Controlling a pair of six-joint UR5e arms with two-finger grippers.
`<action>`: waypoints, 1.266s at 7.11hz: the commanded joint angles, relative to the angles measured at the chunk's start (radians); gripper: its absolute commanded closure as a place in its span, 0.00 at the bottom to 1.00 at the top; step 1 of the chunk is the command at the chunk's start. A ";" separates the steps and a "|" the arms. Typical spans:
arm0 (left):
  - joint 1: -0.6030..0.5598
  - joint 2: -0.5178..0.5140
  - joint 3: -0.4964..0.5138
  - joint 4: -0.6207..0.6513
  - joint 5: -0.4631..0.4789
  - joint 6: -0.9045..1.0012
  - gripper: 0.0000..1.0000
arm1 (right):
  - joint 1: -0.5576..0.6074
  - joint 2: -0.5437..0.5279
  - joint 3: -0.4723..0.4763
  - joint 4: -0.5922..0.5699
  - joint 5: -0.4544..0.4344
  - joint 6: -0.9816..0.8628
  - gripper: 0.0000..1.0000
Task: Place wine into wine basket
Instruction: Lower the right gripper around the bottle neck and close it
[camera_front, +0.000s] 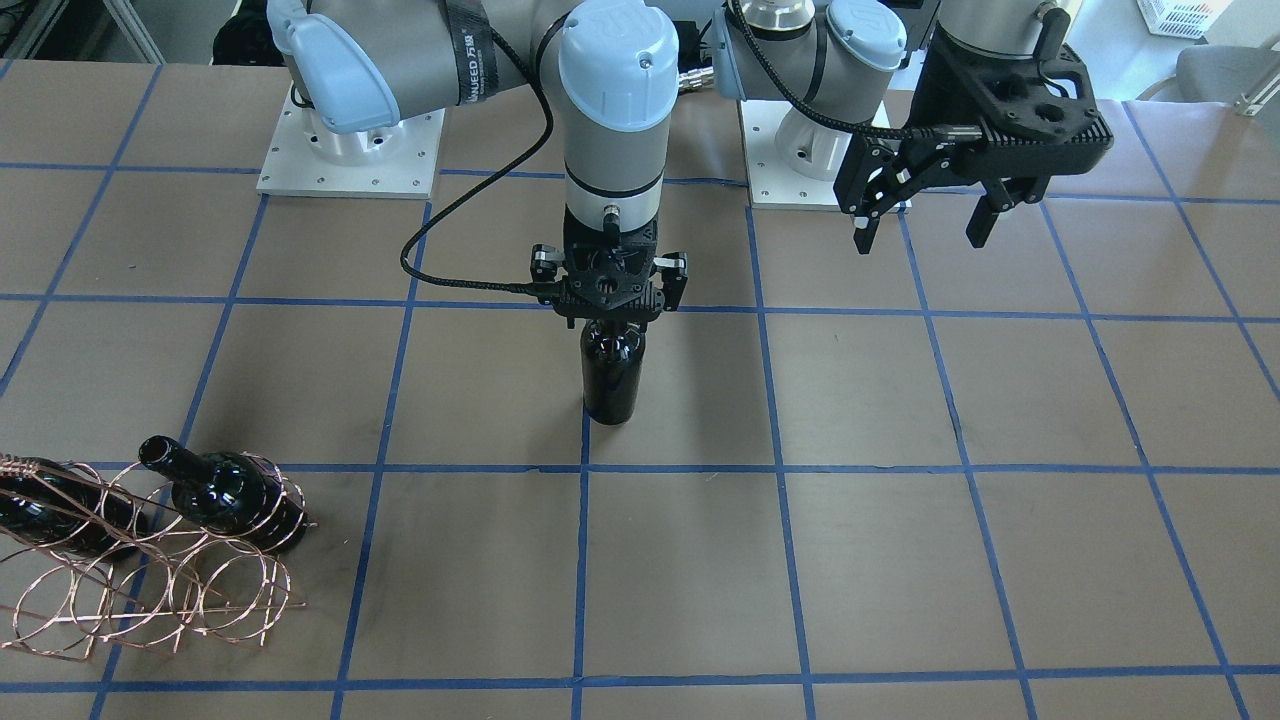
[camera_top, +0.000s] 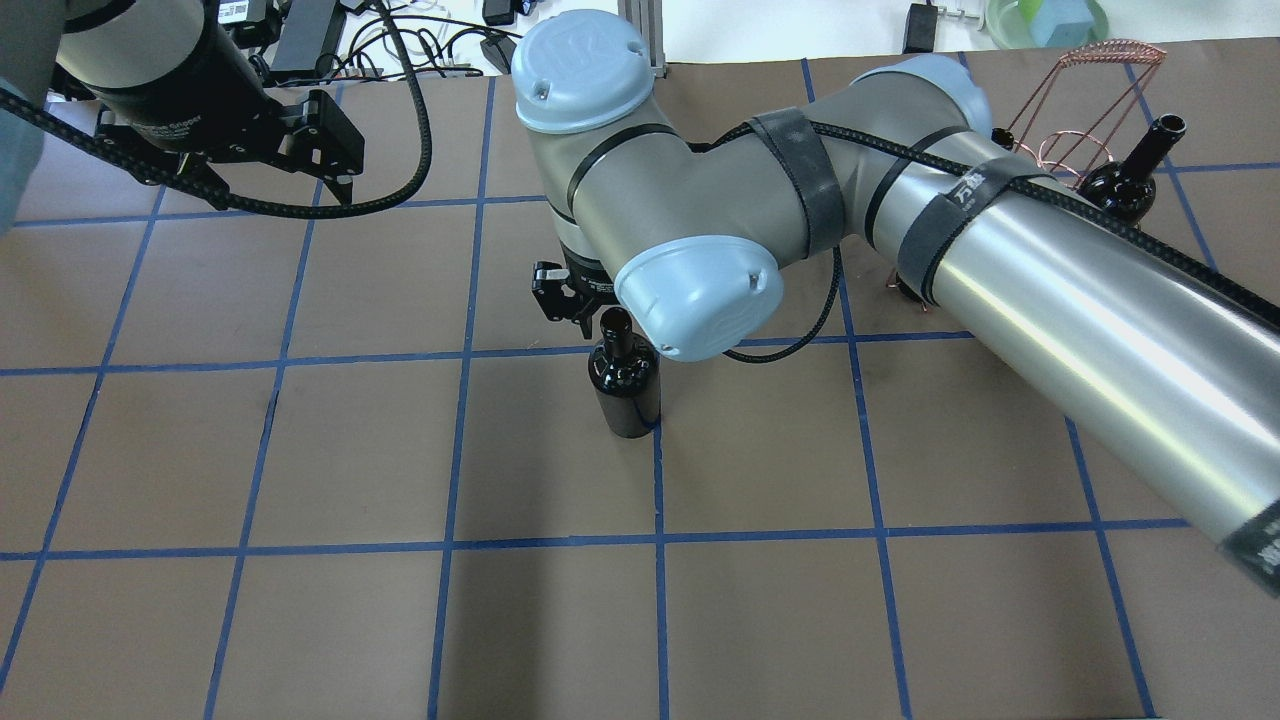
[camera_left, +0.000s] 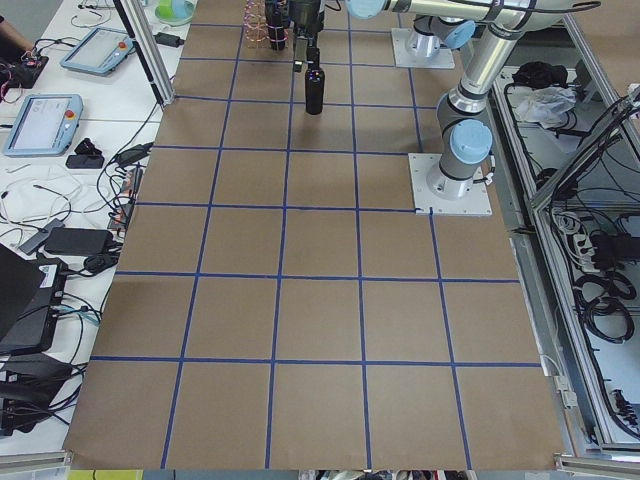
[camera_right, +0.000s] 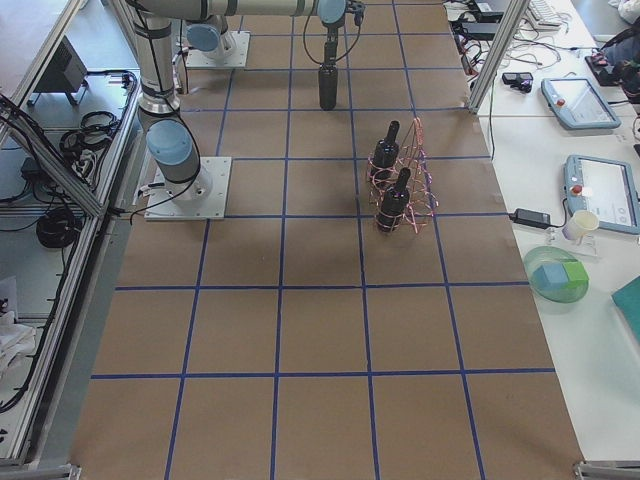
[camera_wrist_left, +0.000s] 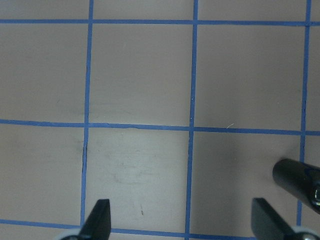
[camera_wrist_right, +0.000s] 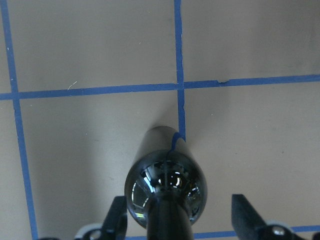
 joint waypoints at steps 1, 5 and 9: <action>0.002 0.000 0.001 -0.003 0.002 0.003 0.00 | 0.000 0.002 0.000 0.002 0.016 0.000 0.32; 0.004 0.000 0.001 -0.002 0.003 0.004 0.00 | 0.000 0.003 0.000 0.005 0.024 -0.001 1.00; 0.004 0.000 0.001 -0.002 0.006 0.004 0.00 | -0.024 -0.006 -0.006 0.042 0.041 -0.072 1.00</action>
